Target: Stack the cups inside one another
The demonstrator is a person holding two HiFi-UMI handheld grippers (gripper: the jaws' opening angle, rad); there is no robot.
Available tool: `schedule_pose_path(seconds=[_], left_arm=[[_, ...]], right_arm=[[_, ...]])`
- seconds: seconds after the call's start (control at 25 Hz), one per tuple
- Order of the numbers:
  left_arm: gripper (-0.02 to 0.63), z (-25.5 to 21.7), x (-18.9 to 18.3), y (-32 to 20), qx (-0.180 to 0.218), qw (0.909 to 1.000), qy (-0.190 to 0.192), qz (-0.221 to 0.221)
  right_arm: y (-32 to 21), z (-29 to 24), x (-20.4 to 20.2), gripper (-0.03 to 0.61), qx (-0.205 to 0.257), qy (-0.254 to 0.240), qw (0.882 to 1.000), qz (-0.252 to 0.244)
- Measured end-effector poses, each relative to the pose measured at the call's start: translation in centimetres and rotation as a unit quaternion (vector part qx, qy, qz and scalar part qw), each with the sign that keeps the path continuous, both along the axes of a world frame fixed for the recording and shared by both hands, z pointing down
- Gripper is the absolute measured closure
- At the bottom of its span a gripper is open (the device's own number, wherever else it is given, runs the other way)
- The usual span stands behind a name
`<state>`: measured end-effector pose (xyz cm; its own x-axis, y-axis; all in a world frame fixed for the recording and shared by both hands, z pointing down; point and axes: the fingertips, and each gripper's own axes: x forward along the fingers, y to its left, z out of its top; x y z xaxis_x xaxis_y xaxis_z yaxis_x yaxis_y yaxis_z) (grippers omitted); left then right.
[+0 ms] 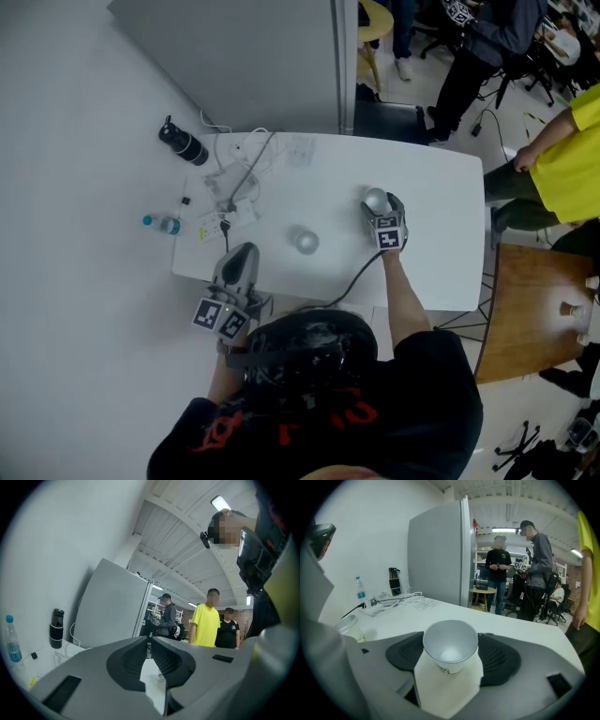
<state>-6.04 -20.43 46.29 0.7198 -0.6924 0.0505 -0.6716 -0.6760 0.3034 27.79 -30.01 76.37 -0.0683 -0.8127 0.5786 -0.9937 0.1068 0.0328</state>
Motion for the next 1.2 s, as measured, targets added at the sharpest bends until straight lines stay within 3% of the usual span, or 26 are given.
schedule_pose_path(seconds=[0.32, 0.6, 0.84, 1.2], left_arm=[[0.581, 0.1, 1.6, 0.2, 0.003, 0.9996, 0.016, 0.025], [0.581, 0.0, 2.3, 0.7, 0.01, 0.9987, 0.03, 0.041], [0.581, -0.3, 0.8, 1.6, 0.011, 0.999, 0.037, 0.024], [0.581, -1.0, -3.3, 1.8, 0.022, 0.9988, 0.039, -0.021]], right_arm=[[7.5, -4.3, -3.1, 0.204, 0.042, -0.03, 0.999, -0.012], [13.4, -11.3, -12.9, 0.204, 0.08, -0.023, 0.988, -0.133], [11.1, -15.5, -20.4, 0.204, 0.124, -0.062, 0.969, -0.205], [6.9, -8.6, -25.4, 0.204, 0.071, -0.058, 0.965, -0.246]])
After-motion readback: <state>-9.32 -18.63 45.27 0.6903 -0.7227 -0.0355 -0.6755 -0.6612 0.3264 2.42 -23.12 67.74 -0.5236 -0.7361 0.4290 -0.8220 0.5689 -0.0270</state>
